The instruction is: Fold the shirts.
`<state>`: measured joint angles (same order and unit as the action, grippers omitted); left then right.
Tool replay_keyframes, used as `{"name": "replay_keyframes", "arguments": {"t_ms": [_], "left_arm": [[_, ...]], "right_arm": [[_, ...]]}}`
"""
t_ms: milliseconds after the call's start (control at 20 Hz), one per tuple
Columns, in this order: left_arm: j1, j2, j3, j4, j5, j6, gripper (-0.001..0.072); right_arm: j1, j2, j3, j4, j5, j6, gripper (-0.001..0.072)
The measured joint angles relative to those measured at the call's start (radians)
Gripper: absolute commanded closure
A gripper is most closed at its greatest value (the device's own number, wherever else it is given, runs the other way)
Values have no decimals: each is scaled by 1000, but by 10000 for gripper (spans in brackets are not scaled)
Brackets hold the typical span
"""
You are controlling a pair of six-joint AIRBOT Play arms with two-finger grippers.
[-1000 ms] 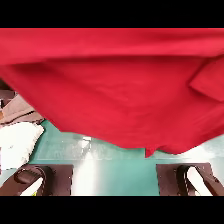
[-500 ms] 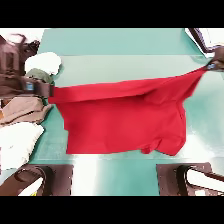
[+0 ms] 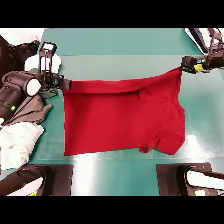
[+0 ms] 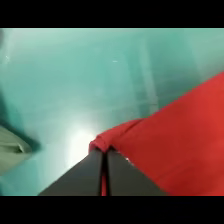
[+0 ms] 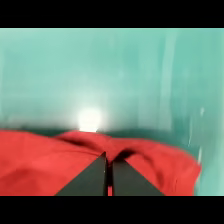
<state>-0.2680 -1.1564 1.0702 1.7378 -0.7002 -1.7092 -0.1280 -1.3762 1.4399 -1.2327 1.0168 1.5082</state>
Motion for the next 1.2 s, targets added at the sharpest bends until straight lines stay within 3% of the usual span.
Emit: {"name": "replay_keyframes", "arguments": {"t_ms": [150,350,800,850,900,950,1000,1200], "left_arm": [[54,-23,0,24,37,-39,680],[91,-33,-1,13,41,-46,680],[103,-37,-43,-48,-230,10,677],[104,-37,-52,-58,-242,11,589],[104,-37,-59,-69,-252,13,316],[104,-37,-64,-75,-258,13,188],[105,-37,-66,-85,-266,13,187],[105,-31,-68,-106,-366,14,187]], "right_arm": [[3,-1,-17,0,-84,-48,699],[5,2,-49,-45,-73,-83,699],[11,39,-276,-95,-44,-102,695],[16,39,-289,-95,-45,-103,692],[22,40,-299,-97,-46,-103,667],[26,40,-306,-98,-47,-103,467],[26,41,-312,-95,-48,-103,341],[12,56,-321,-63,-6,-104,333]]}}
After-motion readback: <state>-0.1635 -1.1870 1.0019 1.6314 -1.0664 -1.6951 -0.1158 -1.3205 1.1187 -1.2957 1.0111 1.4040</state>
